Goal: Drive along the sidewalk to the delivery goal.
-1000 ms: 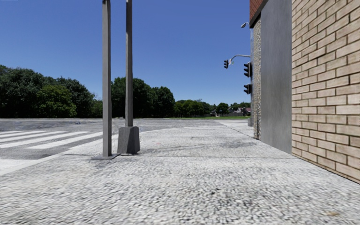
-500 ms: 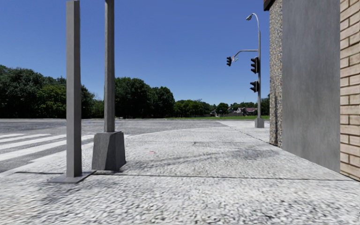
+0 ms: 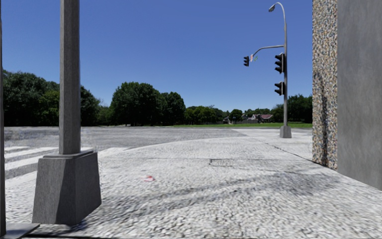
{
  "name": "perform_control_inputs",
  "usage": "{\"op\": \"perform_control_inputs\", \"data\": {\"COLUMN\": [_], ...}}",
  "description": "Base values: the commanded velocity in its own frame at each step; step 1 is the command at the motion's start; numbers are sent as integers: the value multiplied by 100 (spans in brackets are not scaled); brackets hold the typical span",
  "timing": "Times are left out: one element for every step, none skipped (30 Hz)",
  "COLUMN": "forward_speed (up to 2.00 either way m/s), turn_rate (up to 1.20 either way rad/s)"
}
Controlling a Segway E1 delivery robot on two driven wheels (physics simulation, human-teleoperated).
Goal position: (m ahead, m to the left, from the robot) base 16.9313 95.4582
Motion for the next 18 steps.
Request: {"op": "perform_control_inputs", "data": {"forward_speed": [200, 200, 200, 200, 200, 200, 200, 200, 200, 200, 200, 200, 200, 200, 200, 200, 200, 200], "turn_rate": [0, 0, 0, 0, 0, 0, 0, 0, 0, 8, 8, 17, 22, 27, 27, 35, 44, 52]}}
